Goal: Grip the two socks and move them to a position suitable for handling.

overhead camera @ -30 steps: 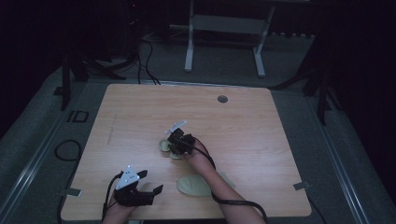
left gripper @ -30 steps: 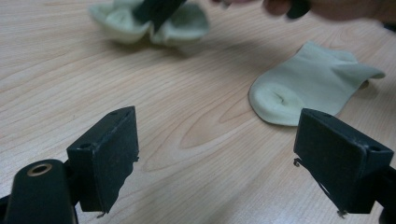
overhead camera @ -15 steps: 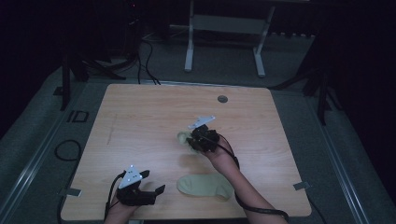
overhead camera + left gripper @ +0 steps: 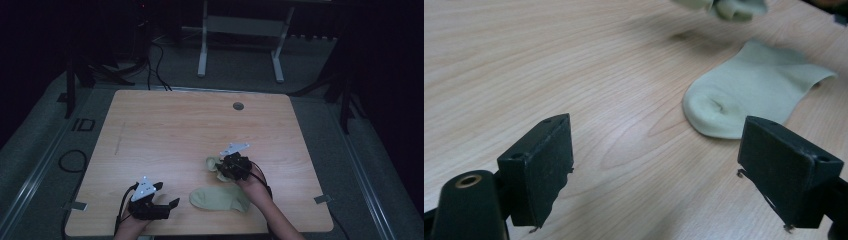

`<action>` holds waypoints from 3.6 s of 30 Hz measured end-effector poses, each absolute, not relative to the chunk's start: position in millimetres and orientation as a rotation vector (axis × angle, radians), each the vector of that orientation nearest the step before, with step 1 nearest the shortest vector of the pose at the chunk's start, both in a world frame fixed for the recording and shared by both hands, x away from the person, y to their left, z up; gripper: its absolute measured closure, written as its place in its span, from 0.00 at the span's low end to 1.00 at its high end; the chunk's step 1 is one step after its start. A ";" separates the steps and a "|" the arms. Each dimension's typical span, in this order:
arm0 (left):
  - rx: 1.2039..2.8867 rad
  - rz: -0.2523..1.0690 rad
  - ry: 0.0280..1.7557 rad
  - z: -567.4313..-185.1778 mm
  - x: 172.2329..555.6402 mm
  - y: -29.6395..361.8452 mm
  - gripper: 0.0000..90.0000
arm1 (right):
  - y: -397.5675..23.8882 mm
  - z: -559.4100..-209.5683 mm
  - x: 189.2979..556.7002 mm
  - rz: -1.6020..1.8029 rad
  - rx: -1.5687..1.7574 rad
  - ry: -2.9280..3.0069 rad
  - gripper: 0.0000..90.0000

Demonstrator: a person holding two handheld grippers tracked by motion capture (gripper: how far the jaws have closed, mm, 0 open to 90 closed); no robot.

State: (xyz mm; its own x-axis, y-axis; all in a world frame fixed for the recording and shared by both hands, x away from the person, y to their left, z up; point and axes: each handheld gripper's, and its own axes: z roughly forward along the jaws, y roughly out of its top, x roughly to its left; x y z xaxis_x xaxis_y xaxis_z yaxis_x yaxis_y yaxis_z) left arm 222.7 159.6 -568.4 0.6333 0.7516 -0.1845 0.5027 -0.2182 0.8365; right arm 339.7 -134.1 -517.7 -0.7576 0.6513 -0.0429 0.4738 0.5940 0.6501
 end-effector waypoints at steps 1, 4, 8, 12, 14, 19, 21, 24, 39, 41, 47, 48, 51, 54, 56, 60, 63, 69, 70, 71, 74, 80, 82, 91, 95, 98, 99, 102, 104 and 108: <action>1.881 0.318 0.995 -568.4 222.9 159.1 0.16 | -135.2 -521.8 339.6 0.919 0.928 2.548 0.86; 1.888 0.307 0.982 -567.8 224.2 155.0 0.16 | -136.2 -528.9 340.0 0.904 0.940 2.557 0.86; 1.902 0.295 0.976 -567.1 228.3 147.7 0.17 | -133.4 -548.9 342.6 0.854 0.950 2.587 0.85; 1.909 0.273 0.972 -567.6 231.3 141.4 0.17 | -132.2 -551.8 343.7 0.874 0.968 2.567 0.83; 1.909 0.263 0.972 -567.4 233.9 138.8 0.17 | -131.3 -550.7 344.7 0.873 0.968 2.588 0.73; 1.897 0.247 0.991 -560.9 244.6 133.4 0.20 | -137.2 -534.5 346.2 0.905 0.969 2.591 0.60; 1.886 0.222 0.995 -557.6 249.9 128.4 0.24 | -143.6 -522.3 347.4 0.946 0.980 2.566 0.62; 1.899 0.231 0.973 -552.4 260.2 118.4 0.26 | -150.2 -510.0 348.8 0.990 0.985 2.542 0.66; 2.063 0.253 0.975 -555.2 333.5 70.6 0.44 | -148.2 -539.0 351.7 0.867 0.956 2.662 0.69; 2.090 0.246 0.987 -560.0 339.8 65.8 0.49 | -149.3 -542.3 353.4 0.859 0.967 2.666 0.71; 2.122 0.212 0.997 -565.3 349.6 55.8 0.74 | -151.8 -545.2 353.9 0.861 0.954 2.669 0.78; 2.133 0.220 0.987 -565.3 349.7 54.0 0.83 | -152.2 -545.4 353.9 0.863 0.956 2.668 0.80; 2.113 0.210 0.994 -565.1 348.3 50.9 0.97 | -153.2 -544.4 353.2 0.866 0.958 2.666 0.90; 2.105 0.254 0.967 -560.1 342.7 51.6 0.98 | -155.7 -538.1 350.8 0.883 0.941 2.640 0.93; 2.092 0.281 0.976 -554.9 339.6 54.7 0.98 | -159.9 -531.8 350.0 0.914 0.951 2.622 0.93; 2.077 0.333 0.976 -540.2 332.9 65.0 0.98 | -173.5 -516.8 350.2 0.984 0.985 2.570 0.93; 2.065 0.360 0.994 -531.6 329.9 75.5 0.98 | -183.3 -508.3 350.8 0.996 1.006 2.537 0.93; 2.059 0.371 1.024 -530.1 328.3 86.5 0.98 | -197.6 -506.2 354.8 0.991 1.063 2.521 0.92; 2.059 0.371 1.024 -530.1 328.3 86.5 0.98 | -199.8 -507.3 355.6 0.982 1.068 2.515 0.92; 2.040 0.350 1.045 -535.5 329.5 88.9 0.98 | -203.5 -510.5 356.9 0.985 1.095 2.504 0.92; 2.043 0.326 1.063 -545.2 330.0 86.3 0.98 | -205.4 -517.2 359.4 0.970 1.112 2.508 0.92; 2.057 0.307 1.075 -562.0 329.2 81.1 0.98 | -205.7 -536.8 368.2 0.912 1.161 2.530 0.92; 2.057 0.307 1.075 -562.0 329.2 81.1 0.98 | -205.7 -538.5 368.7 0.906 1.167 2.530 0.92; 2.014 0.328 1.071 -559.4 324.8 89.4 0.71 | -204.9 -546.2 369.8 0.874 1.176 2.531 0.77; 1.965 0.358 1.058 -545.9 324.3 99.5 0.79 | -208.3 -533.5 367.7 0.929 1.167 2.490 0.79; 1.964 0.372 1.022 -540.7 323.4 95.1 0.92 | -203.4 -526.3 365.1 0.947 1.133 2.495 0.87; 1.967 0.367 1.008 -540.1 323.2 92.1 0.97 | -200.6 -525.4 364.1 0.955 1.122 2.504 0.90; 2.009 0.360 0.976 -543.3 324.1 79.2 1.00 | -191.0 -527.5 361.5 0.958 1.079 2.522 0.94; 2.027 0.351 0.970 -547.5 325.7 74.0 1.00 | -186.5 -530.8 360.3 0.939 1.069 2.524 0.94; 2.072 0.338 1.001 -560.3 331.6 70.9 1.00 | -187.4 -543.2 362.3 0.882 1.079 2.527 0.85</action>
